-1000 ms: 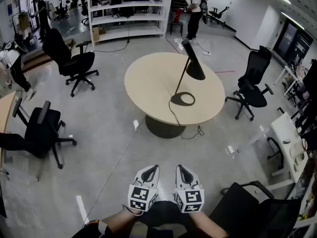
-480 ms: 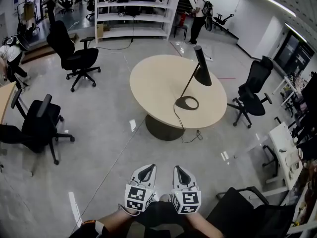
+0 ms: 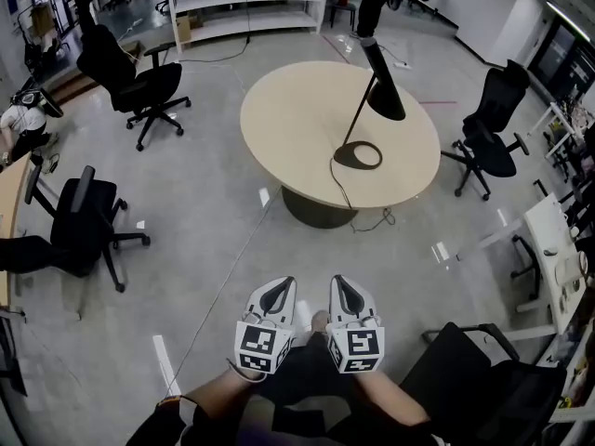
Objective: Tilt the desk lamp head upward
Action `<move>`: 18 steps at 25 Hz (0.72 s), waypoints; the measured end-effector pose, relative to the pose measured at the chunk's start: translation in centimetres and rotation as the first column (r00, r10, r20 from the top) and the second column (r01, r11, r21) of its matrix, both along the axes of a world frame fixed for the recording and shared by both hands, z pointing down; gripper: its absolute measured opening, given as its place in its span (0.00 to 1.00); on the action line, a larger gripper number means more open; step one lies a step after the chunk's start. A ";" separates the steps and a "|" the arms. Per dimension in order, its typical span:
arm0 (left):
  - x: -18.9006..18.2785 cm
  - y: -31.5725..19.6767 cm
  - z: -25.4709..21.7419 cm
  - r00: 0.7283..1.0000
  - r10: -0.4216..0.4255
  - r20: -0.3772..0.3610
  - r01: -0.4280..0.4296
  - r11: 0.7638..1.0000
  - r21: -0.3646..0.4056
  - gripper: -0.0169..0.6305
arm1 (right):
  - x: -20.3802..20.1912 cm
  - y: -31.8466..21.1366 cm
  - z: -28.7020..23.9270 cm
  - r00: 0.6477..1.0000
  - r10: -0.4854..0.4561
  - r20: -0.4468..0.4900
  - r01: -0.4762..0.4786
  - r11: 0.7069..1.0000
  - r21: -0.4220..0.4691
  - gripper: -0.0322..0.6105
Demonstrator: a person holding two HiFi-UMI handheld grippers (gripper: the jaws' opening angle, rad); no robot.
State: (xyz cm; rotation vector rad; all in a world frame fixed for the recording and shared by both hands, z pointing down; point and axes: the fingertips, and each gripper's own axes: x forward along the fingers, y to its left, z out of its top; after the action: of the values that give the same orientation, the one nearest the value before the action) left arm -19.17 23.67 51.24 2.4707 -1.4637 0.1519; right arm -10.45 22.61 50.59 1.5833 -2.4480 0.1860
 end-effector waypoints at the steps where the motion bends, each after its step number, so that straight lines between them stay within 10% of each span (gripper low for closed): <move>1: 0.6 -0.9 -0.1 1.000 -0.003 0.007 0.003 1.000 -0.005 0.10 | 0.6 -1.0 0.0 1.000 -0.002 0.006 0.002 1.000 -0.004 0.07; 18: 13.6 -15.9 -1.5 0.994 -0.044 0.104 0.045 0.999 -0.006 0.10 | 12.4 -16.6 -1.1 0.997 -0.076 0.034 0.075 0.997 0.032 0.07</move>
State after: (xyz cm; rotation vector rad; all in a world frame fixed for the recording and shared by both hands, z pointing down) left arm -5.62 7.81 49.75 2.4554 -1.5548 0.2813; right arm 1.91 6.05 49.54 1.5095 -2.5445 0.1658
